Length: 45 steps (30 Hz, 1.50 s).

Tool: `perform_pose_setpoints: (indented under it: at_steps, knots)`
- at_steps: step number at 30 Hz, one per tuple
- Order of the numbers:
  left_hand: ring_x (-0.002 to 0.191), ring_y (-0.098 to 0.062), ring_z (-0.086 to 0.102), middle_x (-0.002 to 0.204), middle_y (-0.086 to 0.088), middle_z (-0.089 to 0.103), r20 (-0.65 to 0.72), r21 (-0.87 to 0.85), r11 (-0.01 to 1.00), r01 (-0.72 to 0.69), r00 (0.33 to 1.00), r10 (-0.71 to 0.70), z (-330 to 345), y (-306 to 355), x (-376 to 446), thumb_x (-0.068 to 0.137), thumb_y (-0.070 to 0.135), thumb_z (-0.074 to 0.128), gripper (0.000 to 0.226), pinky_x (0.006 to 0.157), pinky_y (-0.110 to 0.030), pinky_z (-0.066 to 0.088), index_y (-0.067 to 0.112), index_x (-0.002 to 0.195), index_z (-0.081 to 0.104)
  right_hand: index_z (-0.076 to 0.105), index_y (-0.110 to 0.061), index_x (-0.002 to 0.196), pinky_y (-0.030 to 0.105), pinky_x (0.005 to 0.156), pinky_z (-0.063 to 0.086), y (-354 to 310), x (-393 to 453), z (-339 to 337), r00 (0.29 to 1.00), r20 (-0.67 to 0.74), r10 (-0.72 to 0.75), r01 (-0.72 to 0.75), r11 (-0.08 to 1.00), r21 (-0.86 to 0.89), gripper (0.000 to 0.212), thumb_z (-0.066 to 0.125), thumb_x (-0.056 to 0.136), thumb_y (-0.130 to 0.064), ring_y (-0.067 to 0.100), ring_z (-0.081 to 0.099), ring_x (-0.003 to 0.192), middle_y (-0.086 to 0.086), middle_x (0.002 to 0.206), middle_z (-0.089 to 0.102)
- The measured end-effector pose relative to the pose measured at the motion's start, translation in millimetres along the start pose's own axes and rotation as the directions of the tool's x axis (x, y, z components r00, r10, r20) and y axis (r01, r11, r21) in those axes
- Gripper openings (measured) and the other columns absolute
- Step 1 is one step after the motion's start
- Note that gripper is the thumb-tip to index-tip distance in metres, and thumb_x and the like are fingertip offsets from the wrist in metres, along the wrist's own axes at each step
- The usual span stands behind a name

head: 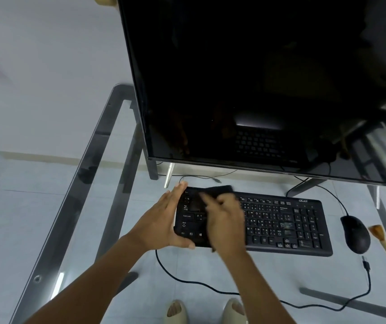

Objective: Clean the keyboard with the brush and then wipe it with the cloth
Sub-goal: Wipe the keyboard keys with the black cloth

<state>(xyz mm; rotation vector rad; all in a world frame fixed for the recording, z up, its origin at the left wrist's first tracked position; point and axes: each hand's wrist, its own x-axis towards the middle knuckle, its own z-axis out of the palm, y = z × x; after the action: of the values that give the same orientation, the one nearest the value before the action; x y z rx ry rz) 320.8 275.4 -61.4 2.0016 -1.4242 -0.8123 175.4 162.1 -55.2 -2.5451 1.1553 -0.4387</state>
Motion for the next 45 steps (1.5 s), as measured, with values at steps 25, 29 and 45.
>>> perform_pose_setpoints:
  at_steps: [25,29,45]
  knots:
    - [0.145,-0.013,0.017,0.155,0.012,0.022,-0.034,-0.062,0.998,-0.013,0.999,0.011,0,-3,-1,0.051,0.061,0.084,0.142,0.117,-0.039,0.026,0.039,0.148,-0.018,0.056,-0.024,0.126,0.028,0.077,0.036,-59,10,17,0.992,0.123,-0.004,-0.003,0.998,0.055,0.032,0.048,0.095,-0.023,0.016,0.042,0.086,0.002,0.101,0.047]
    - [0.141,-0.008,0.029,0.151,0.009,0.034,-0.021,-0.004,0.999,-0.050,0.999,0.050,4,-6,1,0.052,0.062,0.083,0.141,0.121,-0.028,0.002,0.032,0.151,-0.013,0.063,-0.028,0.104,0.029,0.070,0.036,-34,-15,5,0.946,0.196,-0.258,0.246,0.966,0.085,0.024,0.063,0.081,-0.020,0.017,0.042,0.080,-0.002,0.091,0.043]
    - [0.147,-0.005,-0.005,0.162,0.006,0.003,0.046,0.156,0.986,-0.055,0.998,0.049,2,-3,1,0.045,0.083,0.073,0.149,0.120,-0.031,-0.009,0.023,0.152,-0.012,0.066,-0.032,0.117,0.031,0.068,0.036,13,-63,-8,1.000,0.014,-0.002,0.000,0.992,0.127,0.042,0.059,0.081,-0.012,0.020,0.047,0.079,0.006,0.095,0.056]
